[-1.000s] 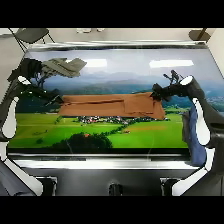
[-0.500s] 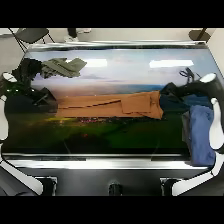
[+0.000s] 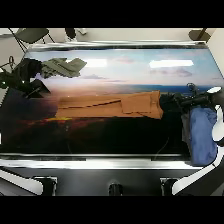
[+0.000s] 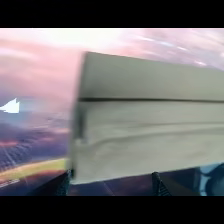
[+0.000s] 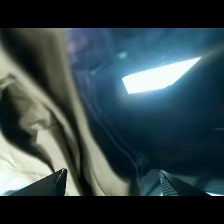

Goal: Fold the shirts.

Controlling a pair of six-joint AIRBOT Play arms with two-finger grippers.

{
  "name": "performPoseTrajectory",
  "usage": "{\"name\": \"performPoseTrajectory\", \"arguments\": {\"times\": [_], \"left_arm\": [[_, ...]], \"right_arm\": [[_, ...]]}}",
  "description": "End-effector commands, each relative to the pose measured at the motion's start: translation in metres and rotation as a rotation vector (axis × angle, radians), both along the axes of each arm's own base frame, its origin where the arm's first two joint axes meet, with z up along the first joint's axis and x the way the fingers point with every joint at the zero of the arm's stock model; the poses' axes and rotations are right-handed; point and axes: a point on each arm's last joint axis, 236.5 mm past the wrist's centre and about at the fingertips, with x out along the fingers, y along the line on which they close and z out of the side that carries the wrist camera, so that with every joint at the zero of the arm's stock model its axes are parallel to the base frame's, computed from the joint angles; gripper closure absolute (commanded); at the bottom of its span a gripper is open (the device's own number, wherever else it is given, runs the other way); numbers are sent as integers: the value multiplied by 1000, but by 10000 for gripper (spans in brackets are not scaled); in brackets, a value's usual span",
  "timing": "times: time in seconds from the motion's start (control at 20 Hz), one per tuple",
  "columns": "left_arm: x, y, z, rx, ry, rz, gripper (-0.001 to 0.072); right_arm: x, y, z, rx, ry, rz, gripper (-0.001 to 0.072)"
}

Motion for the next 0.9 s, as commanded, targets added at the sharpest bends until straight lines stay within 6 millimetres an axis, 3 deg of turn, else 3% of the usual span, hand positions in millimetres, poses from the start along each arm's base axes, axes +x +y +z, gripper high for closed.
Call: {"name": "performPoseTrajectory", "arguments": {"times": [0.0,0.1,0.25,0.4,0.6,0.7,0.85], "left_arm": [[0,-29,19,13,-41,-61,111],[-1,-44,18,12,-40,-93,112],[-1,-59,18,12,-41,-124,112],[-2,-72,18,11,-40,-151,112],[-4,-91,19,3,-41,-190,112],[-5,-102,21,-20,-45,-207,112],[-7,-117,23,-35,-50,-237,112]], "right_arm": [[6,14,-15,124,18,-33,-8],[9,26,-13,208,5,-28,-8],[16,41,8,331,-54,-17,-8],[14,55,3,307,-46,29,-7],[16,96,-11,235,-46,123,6],[15,116,-11,232,-52,165,42],[8,136,-7,197,-57,242,300]]}}
